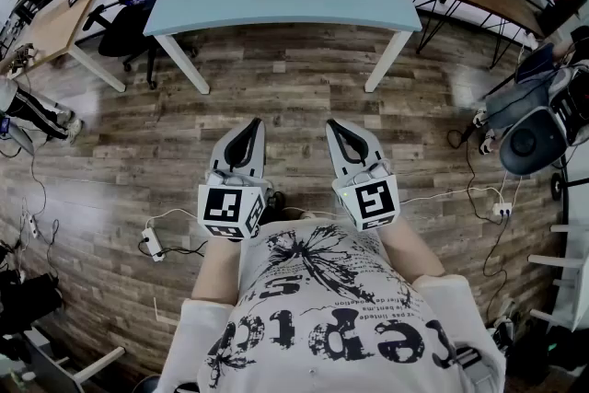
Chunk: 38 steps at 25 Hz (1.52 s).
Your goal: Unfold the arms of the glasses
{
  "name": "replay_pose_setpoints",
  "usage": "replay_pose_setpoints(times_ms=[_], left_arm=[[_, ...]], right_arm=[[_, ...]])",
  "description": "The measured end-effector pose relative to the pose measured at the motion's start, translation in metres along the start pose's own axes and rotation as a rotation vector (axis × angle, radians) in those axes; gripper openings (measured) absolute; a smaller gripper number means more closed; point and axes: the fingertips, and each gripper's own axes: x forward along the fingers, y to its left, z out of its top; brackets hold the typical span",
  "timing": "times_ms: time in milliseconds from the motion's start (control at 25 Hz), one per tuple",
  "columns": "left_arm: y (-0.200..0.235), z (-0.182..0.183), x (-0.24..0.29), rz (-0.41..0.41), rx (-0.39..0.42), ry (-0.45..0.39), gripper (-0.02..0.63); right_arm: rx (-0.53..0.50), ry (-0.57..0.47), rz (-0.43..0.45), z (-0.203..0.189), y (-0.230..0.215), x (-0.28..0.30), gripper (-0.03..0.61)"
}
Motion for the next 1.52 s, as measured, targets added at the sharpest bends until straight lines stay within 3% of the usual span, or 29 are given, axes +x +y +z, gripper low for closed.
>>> replay_pose_setpoints(times_ms=[560,920,1160,1520], left_arm=[[0.0,-0.013,0.027,-0.016,0.011,0.035,0.019],[0.025,-0.026,0.066,-0.038,-0.005,0.053,0.018],[0.077,-0.031,0.118,-0.07,0.01,0.063,0.02],[0.22,-0.013,0.228,-0.131,0.01,0.077,0.018]], right_arm=[[0.03,0.027,-0.019,-0.016,-0.02,0.012,0.01],[0.028,0.059,-0.043,-0.036,-0.034,0.047,0.011],[0.018,0.082,-0.065,-0.04,-0.048,0.118,0.011],[0.038,0.107,-0.125,-0.021,-0.07,0.296,0.011]])
